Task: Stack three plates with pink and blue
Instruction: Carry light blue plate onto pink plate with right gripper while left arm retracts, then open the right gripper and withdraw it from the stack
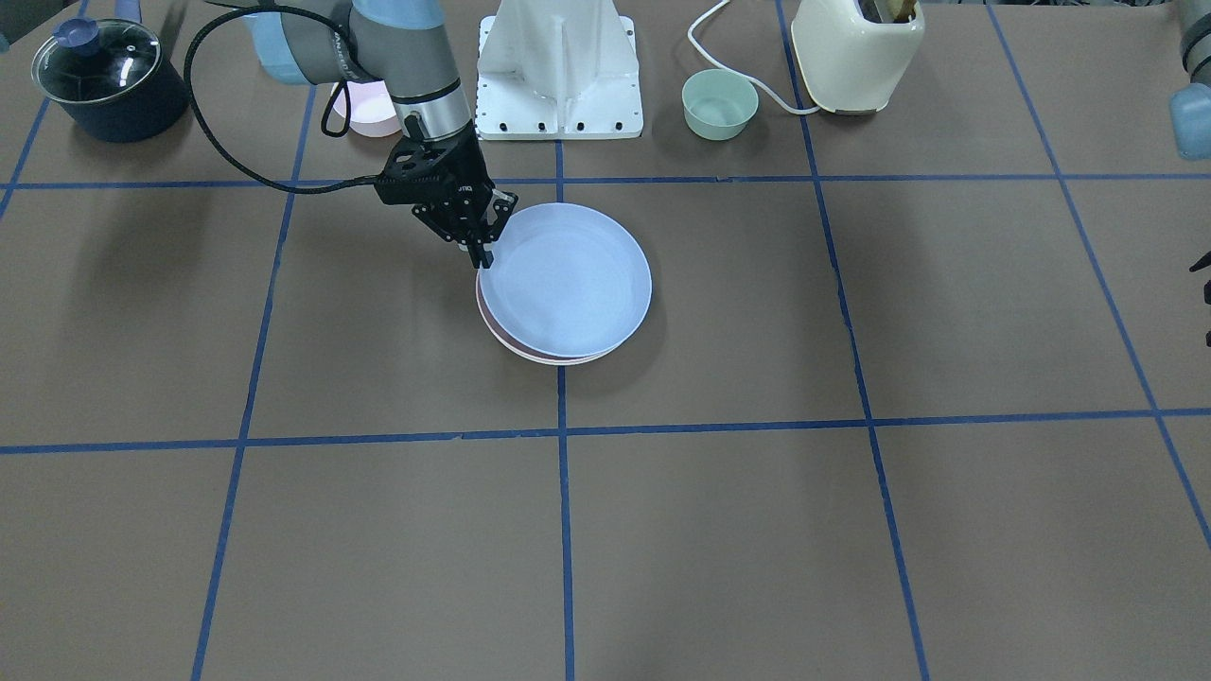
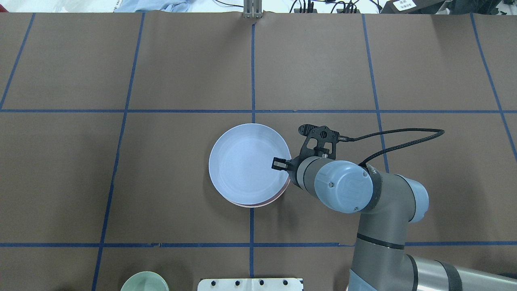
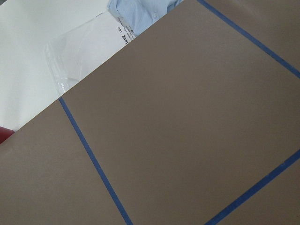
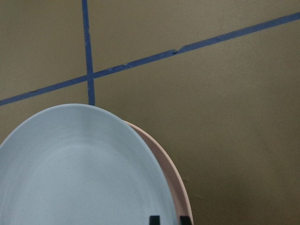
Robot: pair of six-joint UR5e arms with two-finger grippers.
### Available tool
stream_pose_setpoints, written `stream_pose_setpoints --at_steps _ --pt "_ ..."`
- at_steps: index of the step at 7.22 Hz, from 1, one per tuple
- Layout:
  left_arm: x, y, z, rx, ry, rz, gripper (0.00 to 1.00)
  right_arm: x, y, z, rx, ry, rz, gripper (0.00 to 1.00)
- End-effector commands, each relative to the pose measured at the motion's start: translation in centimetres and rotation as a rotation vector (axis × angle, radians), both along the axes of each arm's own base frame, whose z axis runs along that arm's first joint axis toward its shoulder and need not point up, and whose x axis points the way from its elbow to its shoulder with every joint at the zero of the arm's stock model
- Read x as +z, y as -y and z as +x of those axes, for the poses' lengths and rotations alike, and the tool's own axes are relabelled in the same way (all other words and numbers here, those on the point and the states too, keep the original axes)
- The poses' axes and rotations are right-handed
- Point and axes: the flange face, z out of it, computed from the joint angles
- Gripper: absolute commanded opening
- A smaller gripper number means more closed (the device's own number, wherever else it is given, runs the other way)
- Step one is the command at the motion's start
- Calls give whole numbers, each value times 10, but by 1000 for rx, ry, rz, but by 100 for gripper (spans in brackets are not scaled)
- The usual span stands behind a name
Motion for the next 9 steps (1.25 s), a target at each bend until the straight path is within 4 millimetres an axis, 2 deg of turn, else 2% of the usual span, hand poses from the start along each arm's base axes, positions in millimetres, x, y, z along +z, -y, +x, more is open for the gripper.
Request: stream_pose_setpoints --at_steps 1,2,3,4,5,6,7,8,9 --pt "0 0 1 -6 -6 -5 100 5 -1 1 23 -18 25 100" --pt "0 0 1 -6 -6 -5 100 -6 -2 5 15 -2 34 100" --pt "1 0 0 -8 -5 -7 100 -13 13 21 3 -49 22 100" --pt "8 -2 -1 -4 0 -15 100 -27 46 55 -44 -97 17 100" --pt "30 -11 -3 -9 5 -55 100 -21 84 91 -80 -131 17 100" --pt "38 -12 -8 -22 18 -65 100 -10 119 132 -139 -176 31 100" --pt "68 -18 -9 -27 26 -134 100 -3 153 176 -191 -223 64 100" --pt "86 -20 -36 -71 28 -158 100 18 184 214 -249 -242 67 100" --pt "95 -22 -78 -140 25 -219 100 57 219 258 -319 -252 50 100"
